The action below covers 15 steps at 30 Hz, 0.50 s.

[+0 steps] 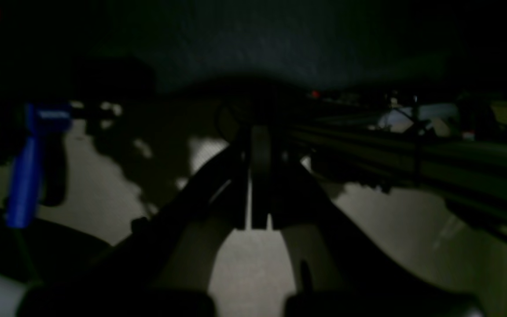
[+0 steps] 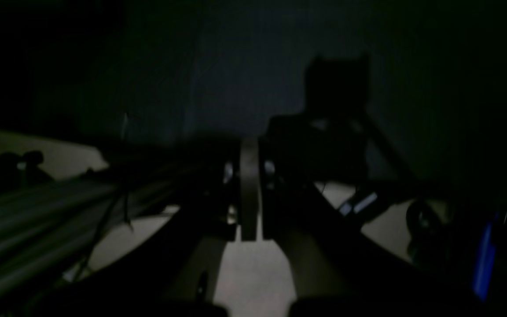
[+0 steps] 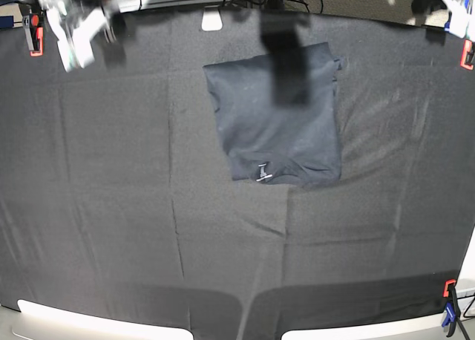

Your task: Layout the t-shirt on the table in an organized manner, then fold the t-shirt properly

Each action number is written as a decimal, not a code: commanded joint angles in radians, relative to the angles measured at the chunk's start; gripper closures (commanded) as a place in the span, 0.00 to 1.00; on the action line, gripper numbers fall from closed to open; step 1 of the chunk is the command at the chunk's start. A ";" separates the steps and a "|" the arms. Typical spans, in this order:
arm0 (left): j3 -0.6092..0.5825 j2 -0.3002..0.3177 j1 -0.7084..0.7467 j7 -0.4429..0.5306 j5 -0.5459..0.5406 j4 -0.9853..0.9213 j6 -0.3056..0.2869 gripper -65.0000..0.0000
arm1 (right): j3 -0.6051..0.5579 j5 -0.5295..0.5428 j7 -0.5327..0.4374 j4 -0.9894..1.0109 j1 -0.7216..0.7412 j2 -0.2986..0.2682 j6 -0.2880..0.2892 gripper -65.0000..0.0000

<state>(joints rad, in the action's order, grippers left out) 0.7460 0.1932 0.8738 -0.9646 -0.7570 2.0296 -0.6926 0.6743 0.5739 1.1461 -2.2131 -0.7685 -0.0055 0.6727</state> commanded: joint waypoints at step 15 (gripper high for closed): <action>-0.023 0.097 -0.021 0.077 -0.040 -0.712 -0.006 1.00 | -0.060 -0.097 -0.013 0.314 -0.190 0.023 0.008 1.00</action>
<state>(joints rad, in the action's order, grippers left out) 0.7158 0.2779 0.8368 -0.8902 -0.7872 1.3041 -0.6910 0.6109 0.4698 1.1419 -1.8839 -0.9440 0.0196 0.6743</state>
